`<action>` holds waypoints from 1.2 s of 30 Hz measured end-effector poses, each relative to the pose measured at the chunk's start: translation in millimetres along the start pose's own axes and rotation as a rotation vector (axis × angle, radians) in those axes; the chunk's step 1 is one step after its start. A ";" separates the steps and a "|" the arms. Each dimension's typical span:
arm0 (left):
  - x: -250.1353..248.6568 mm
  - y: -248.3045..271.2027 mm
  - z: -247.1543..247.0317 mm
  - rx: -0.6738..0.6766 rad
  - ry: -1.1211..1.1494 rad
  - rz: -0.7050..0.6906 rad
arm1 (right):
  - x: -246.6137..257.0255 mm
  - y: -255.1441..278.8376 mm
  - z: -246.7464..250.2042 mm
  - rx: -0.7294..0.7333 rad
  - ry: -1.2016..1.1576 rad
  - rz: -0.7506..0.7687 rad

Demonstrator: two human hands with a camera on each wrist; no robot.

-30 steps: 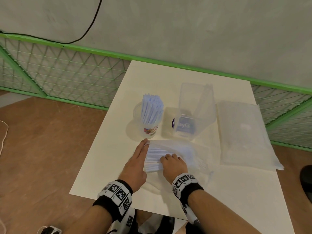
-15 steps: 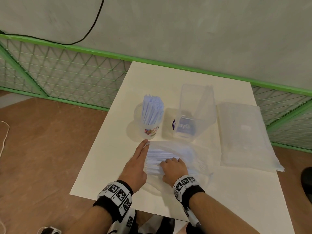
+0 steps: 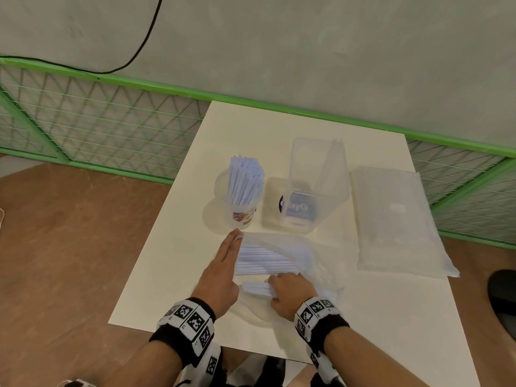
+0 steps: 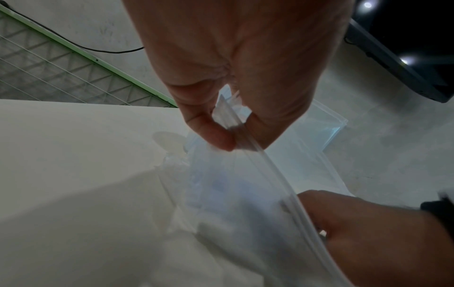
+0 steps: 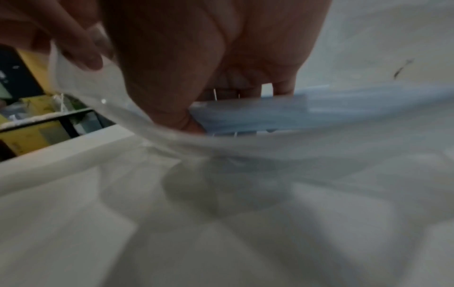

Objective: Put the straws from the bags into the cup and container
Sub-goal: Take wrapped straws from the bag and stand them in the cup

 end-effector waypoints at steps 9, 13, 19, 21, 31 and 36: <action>5.2 -1.8 2.5 -0.017 0.011 0.002 | -1.9 27.3 55.3 -0.341 -0.556 -0.027; 5.5 -2.8 3.3 -0.020 -0.002 0.015 | 2.0 45.1 72.4 -0.390 -1.055 -0.030; 2.7 -3.8 3.5 -0.023 0.005 -0.002 | -2.2 47.7 71.4 -0.405 -1.249 -0.061; 2.9 -4.1 3.7 -0.023 0.007 -0.001 | 0.8 48.6 72.3 -0.421 -1.246 -0.065; 2.6 -5.8 5.0 -0.021 0.001 0.007 | 9.3 54.7 87.3 -0.470 -1.144 -0.010; 2.9 -8.0 4.9 -0.008 0.001 0.000 | 1.5 42.5 73.0 -0.387 -0.884 -0.063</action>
Point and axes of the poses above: each hand's wrist, its own y-axis away from the middle knuckle, its own z-axis out of the back of the hand, x = y × z, the point moved 7 cm from there along -y, towards the middle knuckle, and after that the axes turned 5 degrees about -z, right-handed, at the moved point
